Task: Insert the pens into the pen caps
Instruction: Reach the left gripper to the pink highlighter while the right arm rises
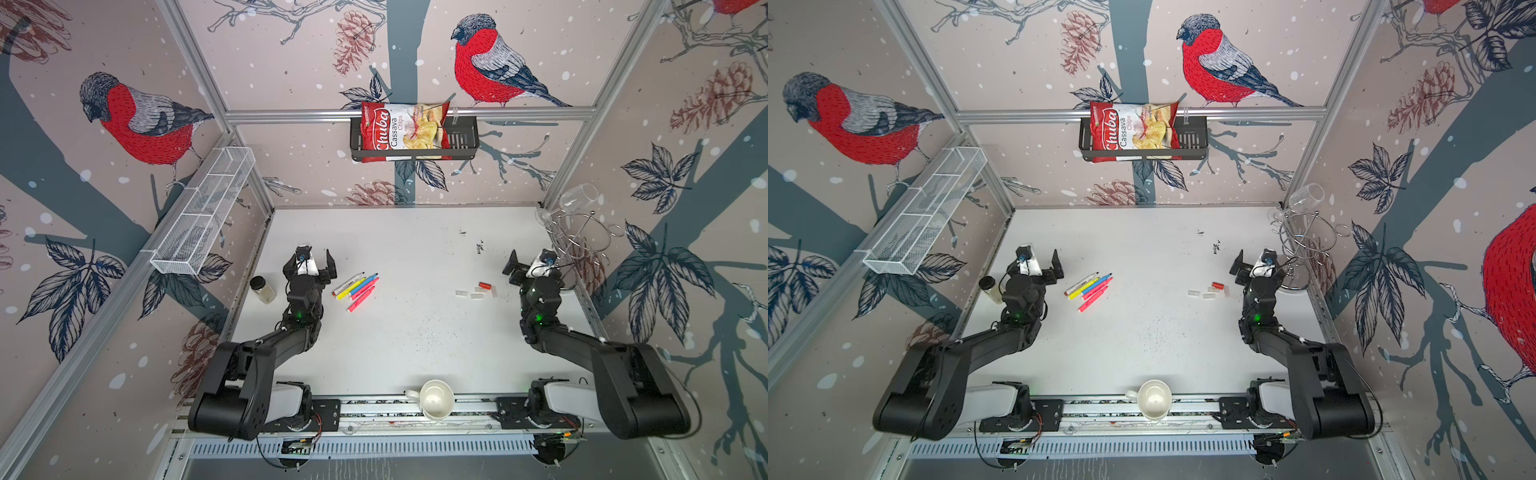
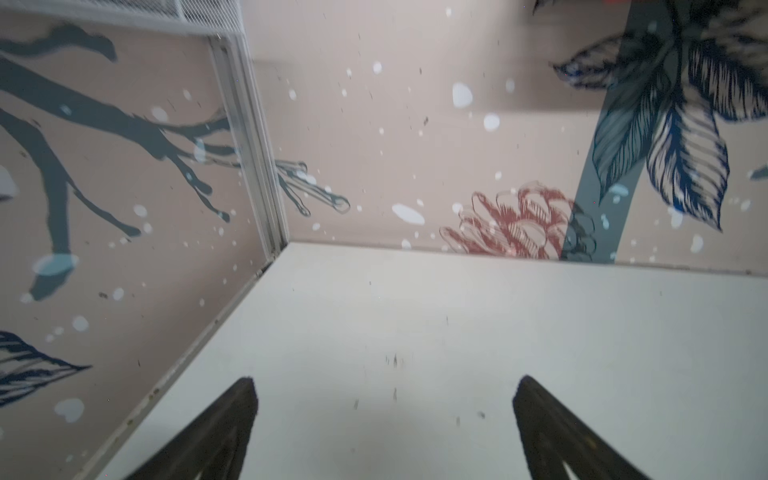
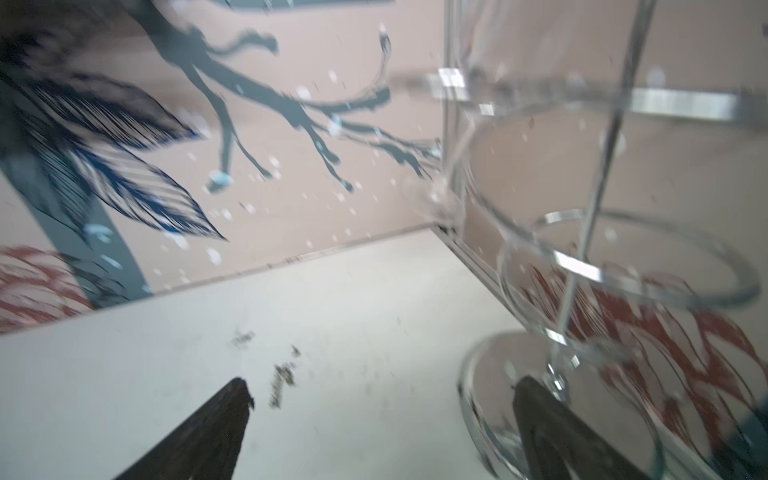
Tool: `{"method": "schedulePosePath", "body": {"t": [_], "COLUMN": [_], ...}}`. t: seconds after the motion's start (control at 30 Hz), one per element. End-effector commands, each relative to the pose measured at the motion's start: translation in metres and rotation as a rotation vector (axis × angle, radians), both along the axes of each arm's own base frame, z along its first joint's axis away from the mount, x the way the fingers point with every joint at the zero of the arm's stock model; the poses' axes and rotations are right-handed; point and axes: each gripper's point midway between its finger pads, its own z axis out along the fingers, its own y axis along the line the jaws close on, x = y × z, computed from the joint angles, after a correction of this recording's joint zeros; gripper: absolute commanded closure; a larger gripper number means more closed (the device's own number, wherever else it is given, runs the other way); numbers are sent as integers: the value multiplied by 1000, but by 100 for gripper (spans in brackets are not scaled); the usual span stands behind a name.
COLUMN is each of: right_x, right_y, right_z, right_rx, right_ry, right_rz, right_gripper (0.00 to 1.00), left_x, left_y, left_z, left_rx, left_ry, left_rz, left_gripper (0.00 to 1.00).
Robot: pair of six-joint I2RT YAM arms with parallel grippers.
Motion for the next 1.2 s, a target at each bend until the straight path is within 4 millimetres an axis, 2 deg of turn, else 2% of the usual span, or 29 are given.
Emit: {"method": "schedulePosePath", "body": {"t": [0.0, 0.03, 0.07, 0.1, 0.2, 0.3, 0.5, 0.6, 0.7, 0.77, 1.17], "right_x": [6, 8, 9, 7, 2, -7, -32, -48, -61, -67, -80], "right_y": [27, 31, 29, 27, 64, 85, 143, 164, 175, 176, 178], "right_z": [-10, -3, -5, -14, -1, 7, 13, 13, 14, 13, 18], "right_rx": [27, 82, 215, 342, 470, 484, 411, 340, 310, 300, 280], "right_ry": [164, 157, 172, 242, 276, 290, 396, 412, 401, 394, 388], "right_rz": [141, 164, 138, 120, 395, 479, 707, 779, 825, 832, 862], "right_gripper": [0, 0, 1, 1, 0, 0, 0, 1, 1, 0, 7], "left_x": [-11, -10, -12, -13, -17, -26, -55, -64, -68, -69, -86], "left_y": [-1, -11, -24, -40, -72, -106, -141, -144, -143, -144, -134], "left_z": [-14, -7, -6, -3, -5, -21, -53, -75, -100, -110, -132], "left_rx": [-64, -105, -152, -174, -206, -202, -255, -246, -247, -249, -249], "left_ry": [156, 164, 190, 207, 301, 428, 629, 677, 759, 789, 858], "left_rz": [72, 36, -14, -90, -203, -340, -451, -443, -422, -414, -383], "left_gripper": [3, 3, 3, 3, 4, 8, 14, 15, 21, 24, 27]}}
